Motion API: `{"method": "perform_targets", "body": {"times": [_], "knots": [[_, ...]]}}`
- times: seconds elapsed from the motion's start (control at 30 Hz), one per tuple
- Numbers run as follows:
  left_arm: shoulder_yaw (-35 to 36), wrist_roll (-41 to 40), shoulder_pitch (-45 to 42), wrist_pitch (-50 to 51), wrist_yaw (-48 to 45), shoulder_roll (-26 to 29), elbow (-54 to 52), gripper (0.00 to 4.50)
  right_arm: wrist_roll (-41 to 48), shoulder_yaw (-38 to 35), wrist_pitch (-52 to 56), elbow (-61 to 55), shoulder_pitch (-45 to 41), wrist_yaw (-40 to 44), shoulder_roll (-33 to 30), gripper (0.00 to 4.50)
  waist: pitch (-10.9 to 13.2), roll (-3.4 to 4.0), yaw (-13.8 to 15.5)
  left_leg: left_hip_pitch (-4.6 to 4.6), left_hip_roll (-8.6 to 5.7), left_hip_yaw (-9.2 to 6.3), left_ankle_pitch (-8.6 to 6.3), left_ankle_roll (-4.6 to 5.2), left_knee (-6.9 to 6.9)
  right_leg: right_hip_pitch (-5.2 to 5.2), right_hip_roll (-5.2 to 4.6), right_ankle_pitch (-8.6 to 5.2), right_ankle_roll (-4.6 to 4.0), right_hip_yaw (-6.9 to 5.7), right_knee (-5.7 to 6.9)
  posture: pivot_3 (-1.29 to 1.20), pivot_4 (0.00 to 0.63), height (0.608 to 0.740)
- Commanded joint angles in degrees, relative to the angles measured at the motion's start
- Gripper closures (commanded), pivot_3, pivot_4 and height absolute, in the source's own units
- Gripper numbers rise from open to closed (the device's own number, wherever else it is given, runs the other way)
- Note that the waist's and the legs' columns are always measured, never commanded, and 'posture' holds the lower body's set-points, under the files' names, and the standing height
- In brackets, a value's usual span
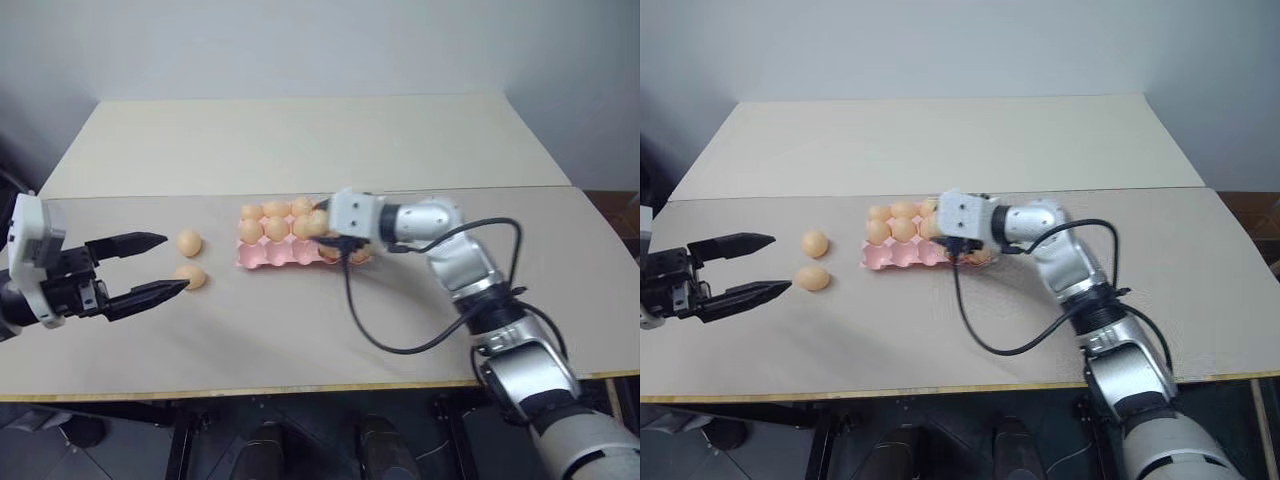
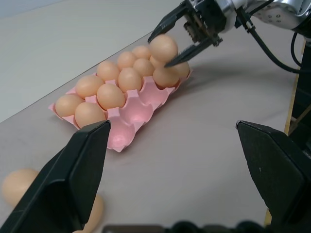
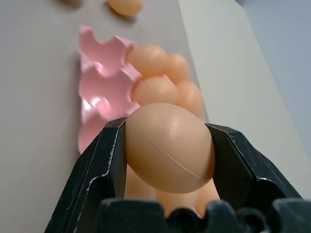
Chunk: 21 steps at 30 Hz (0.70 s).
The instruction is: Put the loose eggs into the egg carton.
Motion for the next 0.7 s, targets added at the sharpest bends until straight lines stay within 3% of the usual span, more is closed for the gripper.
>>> {"method": "perform_targets", "body": {"times": [0.03,0.2,0.43,0.7], "knots": [[1.05,-0.68,-0.37,-0.07,-0.08,0.94,-0.95,0.00,-1.27,0.43,1.72,1.70,-1.47,-2.38,1.59,2.16,0.00,0.00,0.08,0.00,-0.01,0.00,0.00,-0.01,0.00,0.00,-0.01,0.00,0.00,0.00,0.00,0.00,0.150,0.740],[1.14,-0.77,-0.22,0.16,-0.41,1.28,-0.97,0.00,-1.47,0.80,2.51,4.19,-1.68,-3.64,3.80,2.16,0.00,0.00,-0.06,0.00,-0.01,0.00,0.00,-0.01,0.00,-0.03,0.00,0.00,-0.01,0.01,0.02,0.00,0.150,0.740],[1.12,-1.23,-0.27,0.60,-0.31,1.32,-1.20,0.00,-1.54,0.37,4.16,4.96,-2.53,-5.07,6.76,0.03,0.00,0.00,-0.20,0.01,0.00,0.00,-0.01,-0.02,-0.01,-0.07,0.03,0.00,-0.01,0.05,0.08,0.00,0.150,0.740],[2.32,-0.97,0.93,0.81,-0.91,1.20,-1.30,0.00,6.22,-6.82,14.76,-8.57,-2.13,-2.32,3.63,0.03,0.00,0.00,-0.06,-0.06,0.00,-0.01,-0.01,-0.03,-0.01,-0.13,0.02,0.00,-0.01,0.05,0.07,0.00,0.150,0.740]]}}
